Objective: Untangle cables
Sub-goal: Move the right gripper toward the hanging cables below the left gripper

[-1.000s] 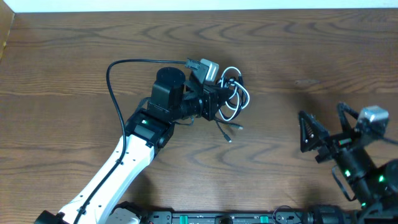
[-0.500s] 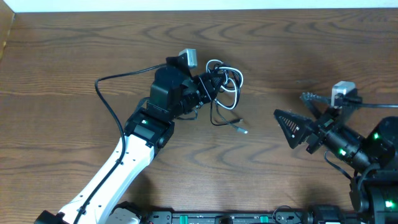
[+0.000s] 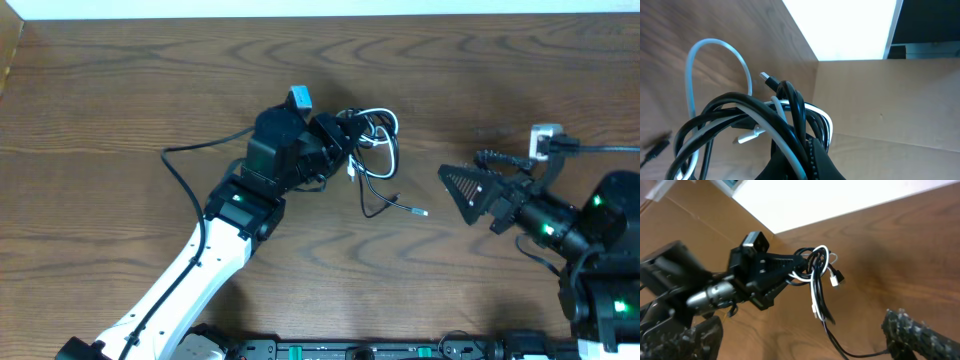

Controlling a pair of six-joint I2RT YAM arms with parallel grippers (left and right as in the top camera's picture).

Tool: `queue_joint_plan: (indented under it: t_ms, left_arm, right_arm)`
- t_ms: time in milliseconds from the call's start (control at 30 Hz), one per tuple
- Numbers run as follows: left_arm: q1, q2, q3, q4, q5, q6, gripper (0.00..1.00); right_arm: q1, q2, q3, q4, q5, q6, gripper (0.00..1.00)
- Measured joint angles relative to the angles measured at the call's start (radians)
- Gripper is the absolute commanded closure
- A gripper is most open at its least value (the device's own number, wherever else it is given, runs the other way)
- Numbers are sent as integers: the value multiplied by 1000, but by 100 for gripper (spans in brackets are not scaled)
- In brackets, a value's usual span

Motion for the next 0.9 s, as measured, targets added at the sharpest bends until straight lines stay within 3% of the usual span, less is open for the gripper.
queue_joint_plan:
  t_ms: [400,633,900]
  left_arm:
    - [-52,0,0,90,0,-47,92]
    - [-52,0,0,117,5,-47,93]
    - [-52,0,0,119,42,-47,92]
  right_arm:
    - [108,126,0,0,-101,-185,11]
    - [185,198,0,-1,-114,-270,28]
    - [187,231,0,-1,-89,-289,28]
